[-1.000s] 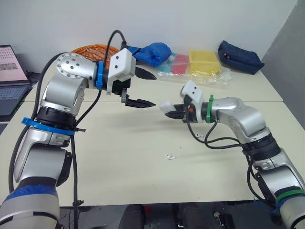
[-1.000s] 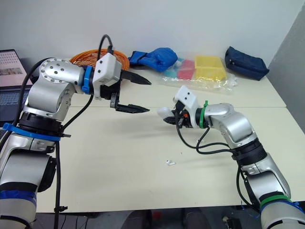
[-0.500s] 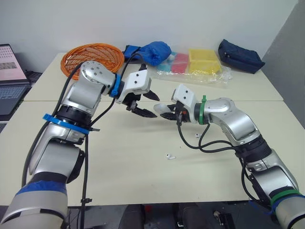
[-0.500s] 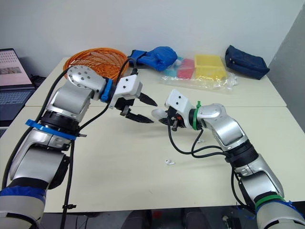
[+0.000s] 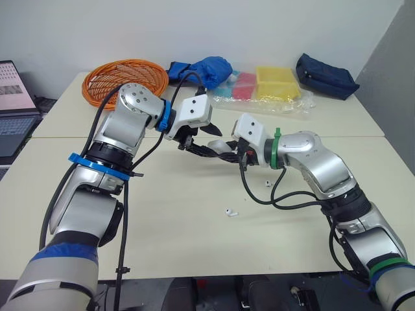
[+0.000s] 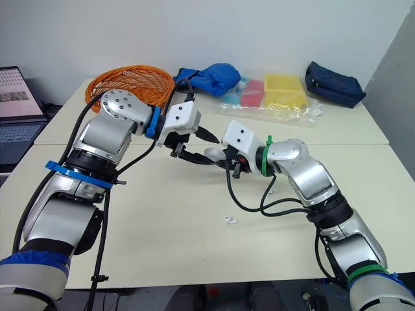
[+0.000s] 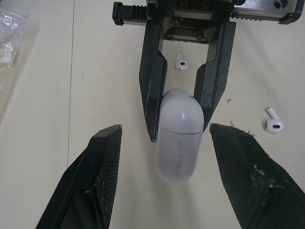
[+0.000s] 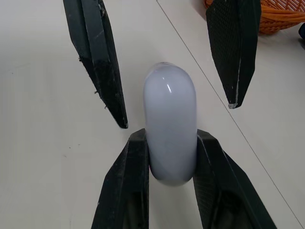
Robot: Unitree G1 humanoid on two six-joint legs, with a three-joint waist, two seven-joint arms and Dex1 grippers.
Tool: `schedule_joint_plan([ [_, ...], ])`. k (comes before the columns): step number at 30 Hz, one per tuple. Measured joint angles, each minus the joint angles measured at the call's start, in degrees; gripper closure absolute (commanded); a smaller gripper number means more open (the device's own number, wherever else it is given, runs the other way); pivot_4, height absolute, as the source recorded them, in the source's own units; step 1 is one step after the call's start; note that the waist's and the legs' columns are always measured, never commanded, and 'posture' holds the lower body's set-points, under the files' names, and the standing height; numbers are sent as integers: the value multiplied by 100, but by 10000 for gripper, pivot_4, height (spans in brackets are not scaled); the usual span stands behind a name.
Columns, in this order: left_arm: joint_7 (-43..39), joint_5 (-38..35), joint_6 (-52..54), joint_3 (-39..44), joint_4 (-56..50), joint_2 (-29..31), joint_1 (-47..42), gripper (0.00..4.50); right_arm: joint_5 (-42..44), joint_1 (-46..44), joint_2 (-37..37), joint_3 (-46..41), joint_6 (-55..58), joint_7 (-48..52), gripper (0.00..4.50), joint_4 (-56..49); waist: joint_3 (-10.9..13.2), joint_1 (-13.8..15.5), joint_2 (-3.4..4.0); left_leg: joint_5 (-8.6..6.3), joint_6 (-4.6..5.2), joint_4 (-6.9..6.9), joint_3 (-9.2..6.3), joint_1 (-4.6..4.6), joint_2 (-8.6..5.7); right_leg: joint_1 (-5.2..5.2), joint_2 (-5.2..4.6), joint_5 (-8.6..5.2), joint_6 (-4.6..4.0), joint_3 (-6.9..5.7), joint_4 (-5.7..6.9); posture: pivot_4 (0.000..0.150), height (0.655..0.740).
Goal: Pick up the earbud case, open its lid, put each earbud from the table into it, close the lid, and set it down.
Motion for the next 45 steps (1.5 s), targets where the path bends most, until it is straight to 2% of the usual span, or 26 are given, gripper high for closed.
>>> schedule_joint_plan([
  [5, -24, 100, -106, 0, 46, 0, 0, 14719, -4, 0, 4, 0, 1, 46, 36592, 0, 0, -1, 0, 0, 0, 43, -3, 1, 1, 0, 0, -10, 12, -1, 41, 1500, 7400],
  [8, -57, 113, -124, 0, 125, -1, 0, 20200, -3, 0, 11, -1, 3, 82, 36592, 0, 0, -2, 0, 1, 1, 50, -6, 3, 1, 2, 2, -4, 6, 0, 47, 1500, 7400],
  [14, -128, 132, -238, -1, 149, -24, 0, 37250, -9, -4, 25, -133, 30, 90, 36592, 1, 0, 1, 0, 1, 1, 50, -5, 2, 1, 2, 2, -3, 4, 2, 44, 1500, 7400],
  [33, -170, 132, -109, 21, 177, -58, 1, 37246, -21, -7, 23, -137, 71, 136, 36592, 3, 0, -1, 0, 1, 1, 49, -6, 2, 1, 1, 4, -3, 3, 2, 45, 1500, 7400],
  [35, -165, 130, -61, 45, 143, -59, 4, 37246, -21, -7, 17, -154, 46, 149, 29327, 5, 0, -1, 0, 1, 1, 49, -6, 2, 1, 1, 4, -3, 3, 2, 45, 1500, 7400],
  [36, -135, 111, -17, 86, 137, -72, 5, 37246, -23, -9, 19, -169, 28, 142, 27763, 13, 0, -2, 0, 1, 1, 50, -7, 2, 1, 2, 4, -3, 3, 1, 46, 1500, 7400],
  [43, 122, -25, 504, 392, 17, -87, 203, 37246, 6, -7, -67, -295, 88, 163, 2835, -17, 0, -3, 0, 1, 1, 50, -6, 2, 1, 1, 4, -3, 4, 3, 46, 1500, 7400],
  [44, 179, -101, 702, 442, -67, -88, 308, 37246, 28, 9, -116, -393, 148, 165, 178, -98, 0, -2, 0, 1, 1, 49, -8, 2, 1, 1, 4, -3, 4, 1, 46, 1500, 7400],
  [45, 230, -225, 943, 557, -199, -92, 457, 37246, 90, 79, -173, -514, 195, 162, 178, -258, 0, -1, 0, 1, 1, 49, -8, 2, 2, 2, 3, -3, 3, 2, 45, 1500, 7400],
])
